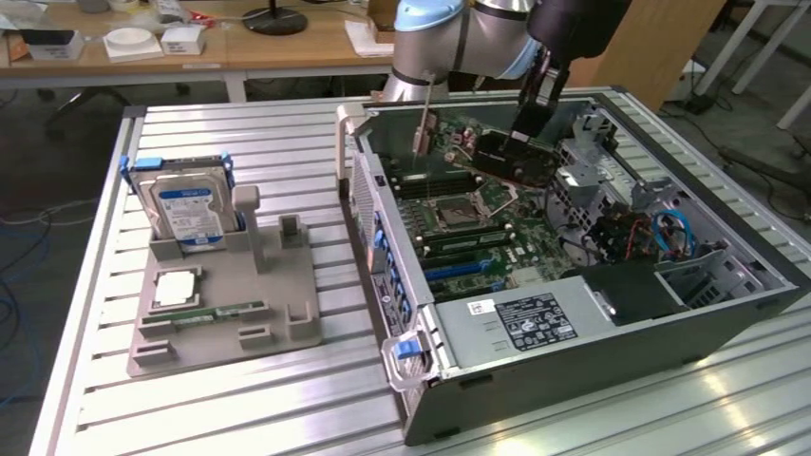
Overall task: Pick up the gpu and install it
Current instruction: 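Insert the gpu into the slot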
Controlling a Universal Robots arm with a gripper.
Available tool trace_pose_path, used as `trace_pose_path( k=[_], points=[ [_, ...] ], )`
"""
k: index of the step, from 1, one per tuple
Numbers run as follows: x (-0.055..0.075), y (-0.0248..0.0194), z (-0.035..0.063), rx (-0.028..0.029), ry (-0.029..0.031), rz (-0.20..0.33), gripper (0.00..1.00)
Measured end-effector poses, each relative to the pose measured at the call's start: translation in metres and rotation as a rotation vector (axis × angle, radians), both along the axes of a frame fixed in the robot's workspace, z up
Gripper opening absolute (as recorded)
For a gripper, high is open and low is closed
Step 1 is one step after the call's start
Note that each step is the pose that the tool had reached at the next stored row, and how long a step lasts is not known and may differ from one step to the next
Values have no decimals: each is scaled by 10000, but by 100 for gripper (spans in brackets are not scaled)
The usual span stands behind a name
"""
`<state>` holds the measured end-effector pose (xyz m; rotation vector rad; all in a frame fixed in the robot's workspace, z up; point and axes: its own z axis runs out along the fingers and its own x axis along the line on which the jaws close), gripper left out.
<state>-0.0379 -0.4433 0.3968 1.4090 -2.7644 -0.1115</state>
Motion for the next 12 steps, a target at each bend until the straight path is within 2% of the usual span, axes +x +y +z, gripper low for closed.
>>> trace_pose_path(
  k=[4, 7, 12],
  points=[
    [25, 0, -44, 0, -12, 71, 26],
    [48, 0, -76, -20, -97, 73, 26],
    [57, 0, -103, -23, -162, 610, 26]
  ],
)
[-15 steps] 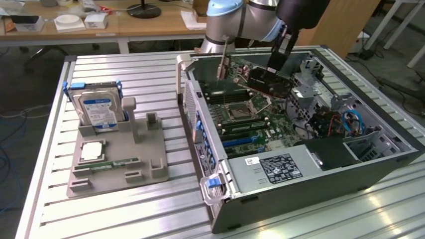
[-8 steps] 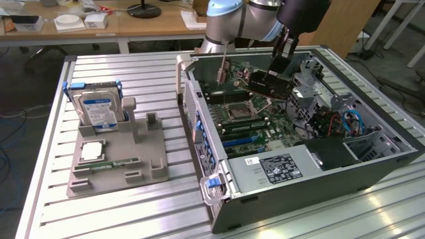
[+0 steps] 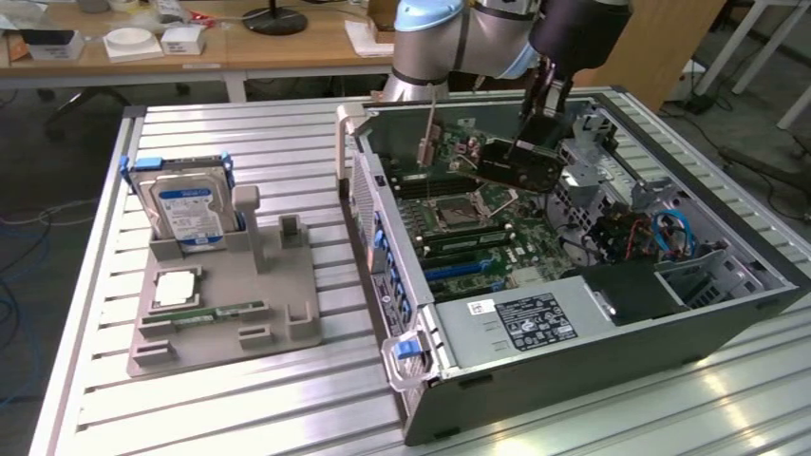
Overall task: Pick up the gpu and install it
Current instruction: 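Insert the gpu into the slot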
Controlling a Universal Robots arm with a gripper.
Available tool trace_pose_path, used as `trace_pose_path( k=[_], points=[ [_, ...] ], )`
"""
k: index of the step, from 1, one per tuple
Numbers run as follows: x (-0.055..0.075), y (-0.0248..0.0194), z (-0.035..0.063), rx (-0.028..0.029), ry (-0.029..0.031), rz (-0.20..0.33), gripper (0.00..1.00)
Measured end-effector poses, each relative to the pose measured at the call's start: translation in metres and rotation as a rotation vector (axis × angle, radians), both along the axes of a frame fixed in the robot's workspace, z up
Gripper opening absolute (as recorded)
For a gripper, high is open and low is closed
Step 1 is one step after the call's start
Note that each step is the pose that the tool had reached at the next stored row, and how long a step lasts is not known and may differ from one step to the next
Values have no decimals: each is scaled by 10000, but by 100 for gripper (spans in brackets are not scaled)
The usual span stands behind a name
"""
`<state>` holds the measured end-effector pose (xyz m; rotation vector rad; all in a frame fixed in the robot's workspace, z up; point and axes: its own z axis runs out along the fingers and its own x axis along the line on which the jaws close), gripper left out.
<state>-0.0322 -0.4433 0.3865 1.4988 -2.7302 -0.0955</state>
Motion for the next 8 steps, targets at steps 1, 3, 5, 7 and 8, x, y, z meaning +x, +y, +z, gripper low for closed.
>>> trace_pose_path(
  k=[1, 3, 5, 7, 8],
  points=[
    [1, 0, -4, 1, -8, 122, 26],
    [3, 0, -12, 0, -23, 358, 26],
    [7, 0, -22, 0, -39, 601, 26],
    [11, 0, -31, 0, -52, 826, 26],
    [13, 0, -36, 0, -58, 939, 26]
  ],
)
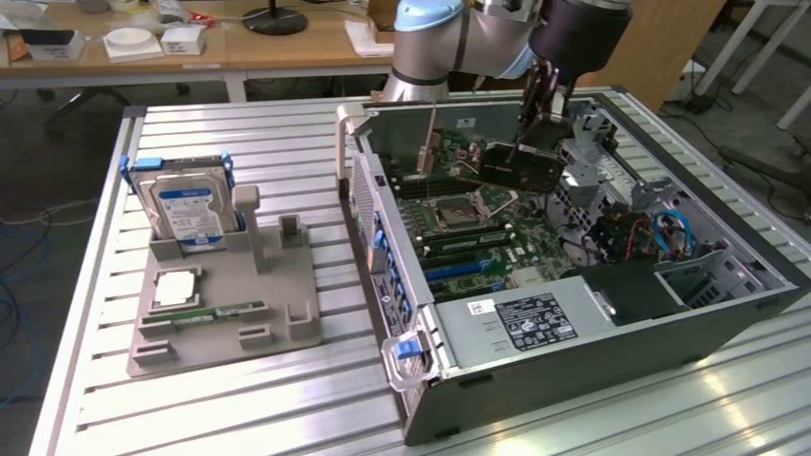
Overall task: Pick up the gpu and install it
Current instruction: 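Insert the gpu into the slot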
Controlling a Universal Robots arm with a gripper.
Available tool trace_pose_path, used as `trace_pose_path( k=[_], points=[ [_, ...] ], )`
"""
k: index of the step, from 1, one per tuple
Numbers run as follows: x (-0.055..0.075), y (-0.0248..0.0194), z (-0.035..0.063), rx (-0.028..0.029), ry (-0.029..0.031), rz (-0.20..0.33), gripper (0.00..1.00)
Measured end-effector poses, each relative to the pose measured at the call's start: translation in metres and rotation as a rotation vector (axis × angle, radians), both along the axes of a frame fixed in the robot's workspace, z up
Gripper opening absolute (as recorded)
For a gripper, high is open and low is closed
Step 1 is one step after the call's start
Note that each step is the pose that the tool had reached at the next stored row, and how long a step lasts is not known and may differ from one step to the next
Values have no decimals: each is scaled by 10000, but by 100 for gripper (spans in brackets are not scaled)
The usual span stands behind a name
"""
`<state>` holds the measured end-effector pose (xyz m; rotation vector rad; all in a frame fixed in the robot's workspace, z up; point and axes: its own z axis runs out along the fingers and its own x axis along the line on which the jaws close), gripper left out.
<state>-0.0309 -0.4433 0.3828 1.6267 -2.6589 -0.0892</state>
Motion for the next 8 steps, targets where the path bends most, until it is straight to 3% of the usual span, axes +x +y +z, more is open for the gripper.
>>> trace_pose_path(
  k=[8],
  points=[
    [17, 0, -43, 1, -41, 870, 26]
  ],
)
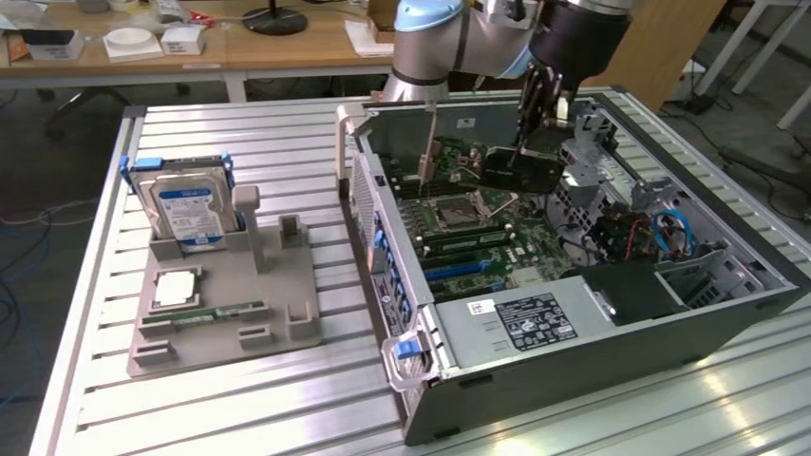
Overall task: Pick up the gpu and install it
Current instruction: 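Insert the gpu into the slot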
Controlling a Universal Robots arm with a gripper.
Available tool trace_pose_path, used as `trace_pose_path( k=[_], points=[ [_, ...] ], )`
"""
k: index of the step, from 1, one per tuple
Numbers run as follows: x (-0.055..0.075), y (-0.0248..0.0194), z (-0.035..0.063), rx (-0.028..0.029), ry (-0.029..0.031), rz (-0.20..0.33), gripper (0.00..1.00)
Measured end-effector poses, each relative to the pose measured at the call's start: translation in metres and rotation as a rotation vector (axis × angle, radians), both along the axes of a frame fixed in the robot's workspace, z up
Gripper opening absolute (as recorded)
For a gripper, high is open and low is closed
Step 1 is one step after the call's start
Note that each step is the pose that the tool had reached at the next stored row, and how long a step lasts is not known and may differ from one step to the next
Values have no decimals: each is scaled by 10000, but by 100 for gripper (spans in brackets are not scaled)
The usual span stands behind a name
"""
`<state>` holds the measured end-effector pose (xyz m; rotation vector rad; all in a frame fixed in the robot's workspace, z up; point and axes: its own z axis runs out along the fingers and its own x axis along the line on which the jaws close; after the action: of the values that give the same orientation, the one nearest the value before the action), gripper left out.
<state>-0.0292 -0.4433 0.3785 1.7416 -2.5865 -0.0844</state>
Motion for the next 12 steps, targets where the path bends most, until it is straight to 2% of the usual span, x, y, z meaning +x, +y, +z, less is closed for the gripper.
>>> trace_pose_path(
  k=[12],
  points=[
    [29, 0, -70, -1, -48, 1243, 26]
  ],
)
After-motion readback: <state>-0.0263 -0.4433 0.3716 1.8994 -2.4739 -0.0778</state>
